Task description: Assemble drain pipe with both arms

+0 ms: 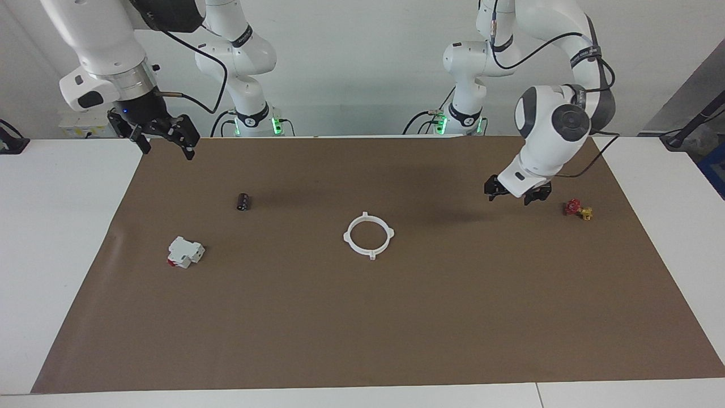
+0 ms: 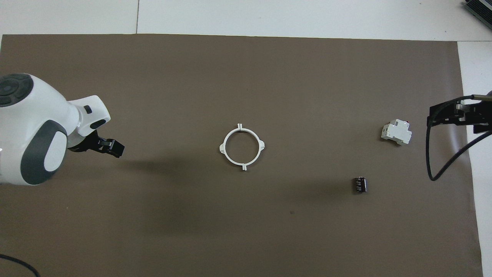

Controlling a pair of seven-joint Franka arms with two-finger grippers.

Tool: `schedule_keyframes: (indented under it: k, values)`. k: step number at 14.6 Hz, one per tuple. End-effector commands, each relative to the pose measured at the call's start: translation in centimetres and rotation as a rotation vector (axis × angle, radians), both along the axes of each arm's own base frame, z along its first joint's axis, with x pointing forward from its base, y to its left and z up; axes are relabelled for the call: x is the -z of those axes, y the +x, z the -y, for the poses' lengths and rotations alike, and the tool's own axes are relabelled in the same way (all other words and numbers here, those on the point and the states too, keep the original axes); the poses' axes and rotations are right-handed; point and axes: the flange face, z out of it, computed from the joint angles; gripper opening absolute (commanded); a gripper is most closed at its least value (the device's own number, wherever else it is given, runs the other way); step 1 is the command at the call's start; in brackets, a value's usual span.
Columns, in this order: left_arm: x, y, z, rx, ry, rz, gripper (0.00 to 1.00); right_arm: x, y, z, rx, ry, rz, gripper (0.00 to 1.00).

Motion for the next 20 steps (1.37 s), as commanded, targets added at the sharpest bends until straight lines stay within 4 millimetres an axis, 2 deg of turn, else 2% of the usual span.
schedule_keyframes:
  k: [1,3,5,8,10,12,16,20]
  values:
    - [-2.8,-0.9,-2.2,-0.024,-0.029,0.024,1.00,0.1,-0.3,0.1,-0.020,0.024,-0.012,1.00]
    - [-5.1,-1.0,-4.0,-0.057,-0.030,0.071,1.00,0.1,-0.3,0.1,-0.020,0.025,-0.012,1.00]
    - [-8.1,-0.7,-4.9,-0.075,-0.030,0.112,1.00,0.1,-0.3,0.1,-0.020,0.024,-0.012,1.00]
    - [-14.3,0.5,-5.5,-0.086,-0.029,0.169,1.00,0.1,-0.3,0.1,-0.022,0.025,-0.012,1.00]
    - [-17.8,0.9,-6.0,-0.099,-0.031,0.199,1.00,0.1,-0.3,0.1,-0.020,0.024,-0.012,1.00]
    - [-19.5,1.3,-5.8,-0.104,-0.033,0.227,1.00,0.1,-0.3,0.1,-0.020,0.025,-0.012,1.00]
    - [-23.3,0.6,-5.8,-0.111,-0.049,0.213,1.00,0.1,-0.3,0.1,-0.020,0.024,-0.012,1.00]
    - [-23.4,0.5,-5.8,-0.144,-0.068,0.194,1.00,0.1,-0.3,0.1,-0.020,0.025,-0.012,1.00]
